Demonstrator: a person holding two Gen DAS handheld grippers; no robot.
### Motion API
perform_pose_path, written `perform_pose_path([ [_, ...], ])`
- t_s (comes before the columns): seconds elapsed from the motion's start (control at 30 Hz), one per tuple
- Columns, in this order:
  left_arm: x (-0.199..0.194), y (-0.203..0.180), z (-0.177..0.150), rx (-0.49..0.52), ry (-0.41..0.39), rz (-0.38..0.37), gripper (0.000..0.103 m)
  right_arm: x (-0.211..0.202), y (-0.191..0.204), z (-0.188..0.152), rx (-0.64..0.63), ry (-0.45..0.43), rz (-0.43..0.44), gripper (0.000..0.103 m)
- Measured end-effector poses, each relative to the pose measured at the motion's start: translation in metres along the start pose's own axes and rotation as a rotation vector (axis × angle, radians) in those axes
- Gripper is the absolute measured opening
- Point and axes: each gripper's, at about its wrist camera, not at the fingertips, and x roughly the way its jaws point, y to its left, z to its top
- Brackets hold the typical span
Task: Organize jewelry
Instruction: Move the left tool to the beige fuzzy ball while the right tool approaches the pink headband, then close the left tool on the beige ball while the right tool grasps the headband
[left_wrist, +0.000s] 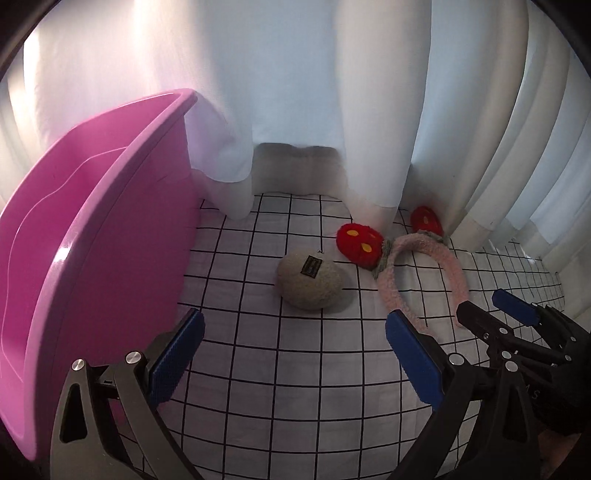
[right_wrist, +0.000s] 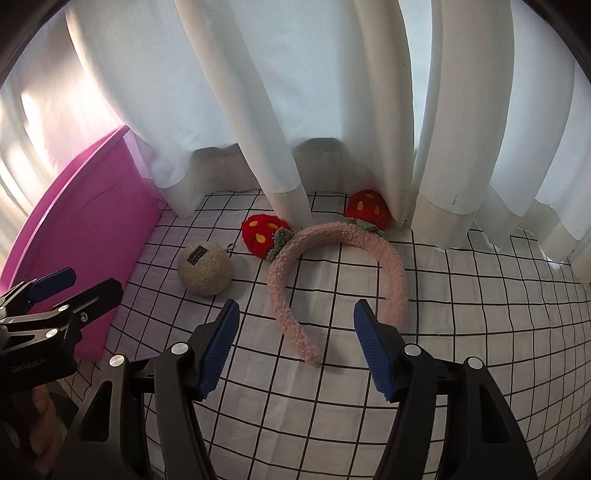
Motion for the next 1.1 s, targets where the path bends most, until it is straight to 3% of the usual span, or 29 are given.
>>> perform_pose_path([
  [0.5, 0.101, 0.003, 0.009, -0.004, 0.111, 0.064, 0.097, 0.095, -0.002, 0.004, -0.016, 0.120, -0.008, 0.062],
  [1.1, 0.154, -0.008, 0.021, 0.005, 0.145, 0.061, 0.098, 0.133, -0.001, 0.016, -0.082, 0.124, -0.050, 0.061],
])
